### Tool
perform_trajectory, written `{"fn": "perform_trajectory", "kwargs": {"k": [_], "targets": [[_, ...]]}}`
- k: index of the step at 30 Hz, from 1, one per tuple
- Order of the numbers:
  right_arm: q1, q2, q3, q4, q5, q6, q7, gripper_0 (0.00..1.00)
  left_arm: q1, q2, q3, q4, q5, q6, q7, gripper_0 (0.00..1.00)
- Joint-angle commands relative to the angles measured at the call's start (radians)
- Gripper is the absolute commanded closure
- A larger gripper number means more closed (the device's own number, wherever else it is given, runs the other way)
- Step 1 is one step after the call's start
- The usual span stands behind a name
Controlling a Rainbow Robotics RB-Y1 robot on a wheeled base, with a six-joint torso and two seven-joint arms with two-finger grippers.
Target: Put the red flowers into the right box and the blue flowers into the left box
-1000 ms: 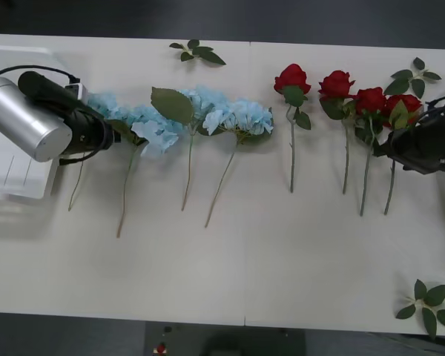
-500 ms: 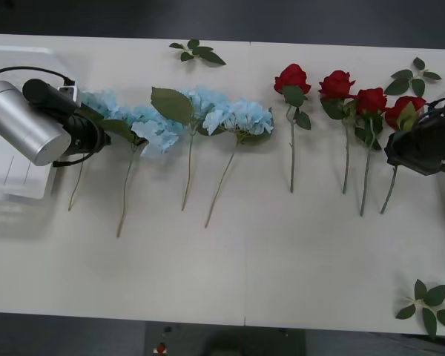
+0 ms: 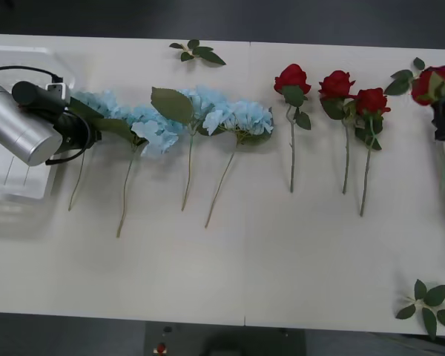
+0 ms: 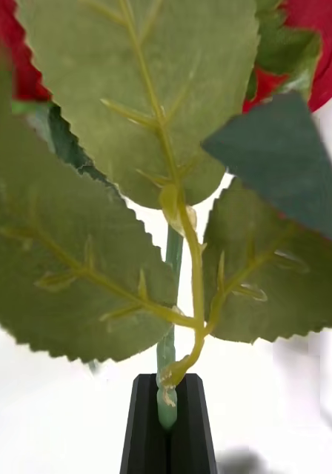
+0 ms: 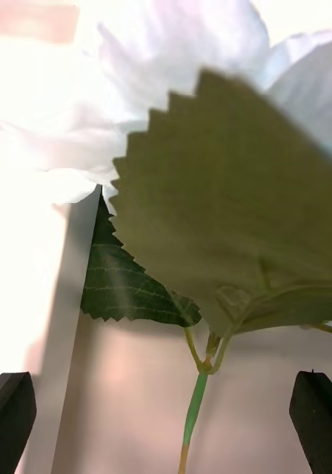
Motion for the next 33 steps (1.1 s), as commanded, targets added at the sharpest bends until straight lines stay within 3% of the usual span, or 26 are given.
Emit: {"fn": "perform_trajectory", "kwargs": {"k": [1, 7, 13, 25, 30, 31, 32, 33], "targets": [[-0.054, -0.150, -0.010, -0.092, -0.019, 0.000, 0.053, 1.00, -0.001, 0.015, 0.013, -0.015, 0.013, -0.009, -0.013, 0.00], [-0.051, -0.180, -0.008, -0.015, 0.037, -0.026, 0.188, 1.00, 0.002, 0.017, -0.026, -0.036, 0.070, -0.009, -0.007, 0.00], [-0.034, -0.136, -0.008, 0.205, 0.079, -0.052, 0.331, 1.00, 0.004, 0.020, -0.043, -0.036, 0.107, -0.009, -0.005, 0.00], [-0.013, 0.022, -0.008, 0.636, 0.263, -0.323, 0.549, 1.00, 0.021, 0.037, -0.092, -0.018, 0.102, -0.009, 0.007, 0.00], [0.026, 0.068, -0.008, 0.705, 0.295, -0.440, 0.565, 0.99, 0.025, 0.037, -0.092, -0.015, 0.101, -0.009, 0.005, 0.00], [0.038, 0.074, -0.008, 0.708, 0.303, -0.464, 0.561, 0.83, 0.025, 0.037, -0.092, -0.012, 0.101, -0.009, 0.007, 0.00], [0.047, 0.081, -0.008, 0.711, 0.304, -0.490, 0.556, 0.61, 0.025, 0.037, -0.092, -0.012, 0.096, -0.009, 0.005, 0.00], [0.056, 0.082, -0.008, 0.714, 0.304, -0.526, 0.555, 0.31, 0.025, 0.037, -0.092, -0.012, 0.093, -0.009, 0.007, 0.00]]}}
